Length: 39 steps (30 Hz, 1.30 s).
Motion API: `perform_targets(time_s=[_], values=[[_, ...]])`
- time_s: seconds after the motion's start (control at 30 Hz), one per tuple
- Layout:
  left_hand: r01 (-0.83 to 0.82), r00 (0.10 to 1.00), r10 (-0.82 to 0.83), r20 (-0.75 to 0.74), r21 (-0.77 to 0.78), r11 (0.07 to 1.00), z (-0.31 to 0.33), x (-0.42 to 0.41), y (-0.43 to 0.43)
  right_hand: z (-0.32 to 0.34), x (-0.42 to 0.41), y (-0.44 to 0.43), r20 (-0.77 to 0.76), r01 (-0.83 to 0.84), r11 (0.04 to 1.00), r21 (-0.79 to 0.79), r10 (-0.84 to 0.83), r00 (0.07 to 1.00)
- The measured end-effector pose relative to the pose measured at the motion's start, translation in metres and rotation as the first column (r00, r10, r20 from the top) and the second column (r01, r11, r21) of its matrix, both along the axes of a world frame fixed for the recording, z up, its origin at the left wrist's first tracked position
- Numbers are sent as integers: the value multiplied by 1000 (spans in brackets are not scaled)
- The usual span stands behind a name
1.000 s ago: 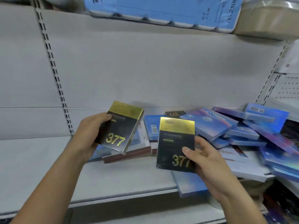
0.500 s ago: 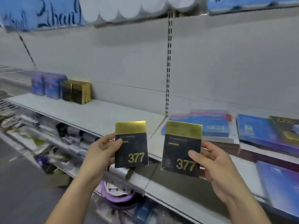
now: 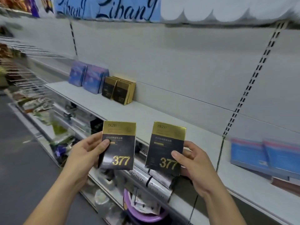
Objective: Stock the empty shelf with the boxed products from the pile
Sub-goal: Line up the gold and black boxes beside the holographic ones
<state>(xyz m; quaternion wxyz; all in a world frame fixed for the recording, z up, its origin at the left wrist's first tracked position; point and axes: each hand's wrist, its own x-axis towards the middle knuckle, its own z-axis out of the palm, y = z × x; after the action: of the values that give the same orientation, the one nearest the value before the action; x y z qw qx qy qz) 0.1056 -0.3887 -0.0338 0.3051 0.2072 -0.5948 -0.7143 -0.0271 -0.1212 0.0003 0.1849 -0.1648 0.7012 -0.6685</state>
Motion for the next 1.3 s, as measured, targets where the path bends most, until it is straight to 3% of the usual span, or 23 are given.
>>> perform_targets(time_s=[0.33,0.6,0.97,1.3], values=[[-23,998,20,56,64,998,-2,-19,-174,13,-10,-178,46,14,1000,-7,-13,999],[-19,998,14,69,73,997,-12,-75,-284,12,-75,-284,-1,8,1000,-9,-8,1000],[76,985,-60,164,-95,993,14,-205,-382,-1,-175,-374,76,134,989,-64,-130,989],[279,943,-245,225,-132,951,-9,-283,-442,-21,-195,-426,105,321,947,-17,-318,942]])
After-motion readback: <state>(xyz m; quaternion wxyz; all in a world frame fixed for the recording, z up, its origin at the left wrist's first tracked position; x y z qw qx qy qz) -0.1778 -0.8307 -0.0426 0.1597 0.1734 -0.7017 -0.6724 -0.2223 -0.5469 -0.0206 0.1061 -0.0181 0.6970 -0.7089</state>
